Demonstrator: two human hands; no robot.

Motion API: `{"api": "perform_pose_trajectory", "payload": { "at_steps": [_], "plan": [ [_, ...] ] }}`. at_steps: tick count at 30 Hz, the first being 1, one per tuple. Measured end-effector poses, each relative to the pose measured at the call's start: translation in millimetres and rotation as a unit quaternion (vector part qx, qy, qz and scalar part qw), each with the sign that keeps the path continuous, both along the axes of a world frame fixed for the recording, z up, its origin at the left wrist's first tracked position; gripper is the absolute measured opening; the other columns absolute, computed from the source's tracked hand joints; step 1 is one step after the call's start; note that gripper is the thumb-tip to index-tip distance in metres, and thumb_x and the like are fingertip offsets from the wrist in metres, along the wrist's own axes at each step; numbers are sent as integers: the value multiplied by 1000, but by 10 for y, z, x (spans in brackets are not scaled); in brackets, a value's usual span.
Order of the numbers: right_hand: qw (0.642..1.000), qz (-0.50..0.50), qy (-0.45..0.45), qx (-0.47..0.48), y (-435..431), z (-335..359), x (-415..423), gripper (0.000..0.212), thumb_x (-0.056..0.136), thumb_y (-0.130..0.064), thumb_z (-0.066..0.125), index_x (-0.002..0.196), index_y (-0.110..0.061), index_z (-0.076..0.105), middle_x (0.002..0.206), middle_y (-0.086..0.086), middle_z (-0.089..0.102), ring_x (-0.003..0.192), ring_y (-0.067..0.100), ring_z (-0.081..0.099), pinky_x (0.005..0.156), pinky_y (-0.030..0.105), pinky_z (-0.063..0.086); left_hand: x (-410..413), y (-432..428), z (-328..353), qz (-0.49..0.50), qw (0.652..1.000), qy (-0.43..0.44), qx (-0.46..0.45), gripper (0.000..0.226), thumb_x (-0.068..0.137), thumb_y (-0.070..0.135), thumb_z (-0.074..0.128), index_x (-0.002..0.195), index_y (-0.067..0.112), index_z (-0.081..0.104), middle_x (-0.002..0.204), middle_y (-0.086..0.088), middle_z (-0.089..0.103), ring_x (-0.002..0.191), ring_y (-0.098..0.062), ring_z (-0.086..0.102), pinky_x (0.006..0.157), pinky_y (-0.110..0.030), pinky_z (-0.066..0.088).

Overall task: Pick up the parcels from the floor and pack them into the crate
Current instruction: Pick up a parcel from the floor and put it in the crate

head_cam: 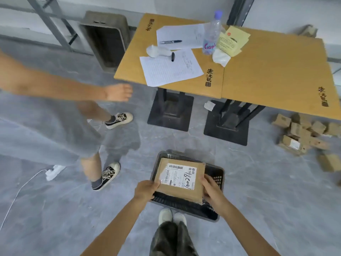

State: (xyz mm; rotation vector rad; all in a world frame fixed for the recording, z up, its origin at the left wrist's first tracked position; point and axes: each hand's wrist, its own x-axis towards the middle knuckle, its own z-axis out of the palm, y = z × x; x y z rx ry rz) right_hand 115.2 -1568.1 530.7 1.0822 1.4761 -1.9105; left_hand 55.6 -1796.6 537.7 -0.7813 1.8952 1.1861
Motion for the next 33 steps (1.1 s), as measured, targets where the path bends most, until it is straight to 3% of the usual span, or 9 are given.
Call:
{"api": "perform_pose_trajectory", "payload": {
  "at_steps": [3,6,8,12,15,19,26,30,33],
  "plan": [
    [999,38,-33,6,-85,-643,104,53,90,-29,63,137,-29,37,119,-8,62,100,10,63,65,20,51,88,11,-674,-83,993,12,-84,32,94,33,51,75,10,62,81,-9,63,77,-26,60,76,-35,52],
    [997,35,-73,6,-160,-1583,166,68,85,-27,69,142,-29,33,125,-4,61,101,11,64,63,21,53,213,40,-1582,-141,981,22,-132,34,99,33,35,92,9,58,89,-9,64,73,-25,57,66,-33,49],
    [995,16,-94,0,-209,-2265,167,64,85,-23,69,140,-28,35,124,-3,62,100,12,64,60,21,52,264,77,-2262,-186,967,69,-160,32,99,33,33,112,13,53,110,-8,60,94,-25,59,80,-38,52],
    [995,-10,-102,-6,-296,-3776,153,68,83,-18,72,140,-23,36,123,0,62,105,17,64,71,28,53,245,196,-3604,-344,906,166,-182,53,96,19,39,147,19,24,148,0,32,135,-19,32,109,-32,34],
    [994,-16,-107,-7,-414,-4810,184,77,81,-12,73,144,-21,30,126,1,60,108,18,62,83,36,55,294,221,-4512,-479,847,128,-191,58,101,27,34,152,19,6,160,-6,2,147,-25,6,118,-38,19],
    [994,-41,-92,-38,-635,-5750,191,75,84,-5,69,144,-23,28,130,1,55,109,18,59,79,34,55,387,178,-5411,-602,768,56,-210,69,101,33,36,151,18,-10,157,-12,-21,146,-31,-13,119,-47,9],
    [997,-57,-41,-33,-775,-6656,35,69,89,1,59,146,-22,29,138,4,52,123,22,52,99,47,47,314,58,-6085,-639,728,40,-245,85,98,31,45,146,19,-24,148,-8,-41,142,-32,-24,117,-54,1],
    [996,41,-36,71,-794,-6617,88,67,91,-19,62,148,-26,28,136,2,55,123,22,54,102,46,46,332,94,-6129,-650,711,22,-267,96,92,19,54,144,20,-27,147,-8,-42,142,-32,-24,117,-53,0],
    [983,96,-79,136,-743,-6432,34,78,90,-37,61,152,-19,17,148,6,41,134,25,42,110,41,37,268,86,-6006,-640,724,41,-253,82,96,18,47,150,19,-15,152,-9,-33,144,-31,-20,118,-51,3]
  ]
}}
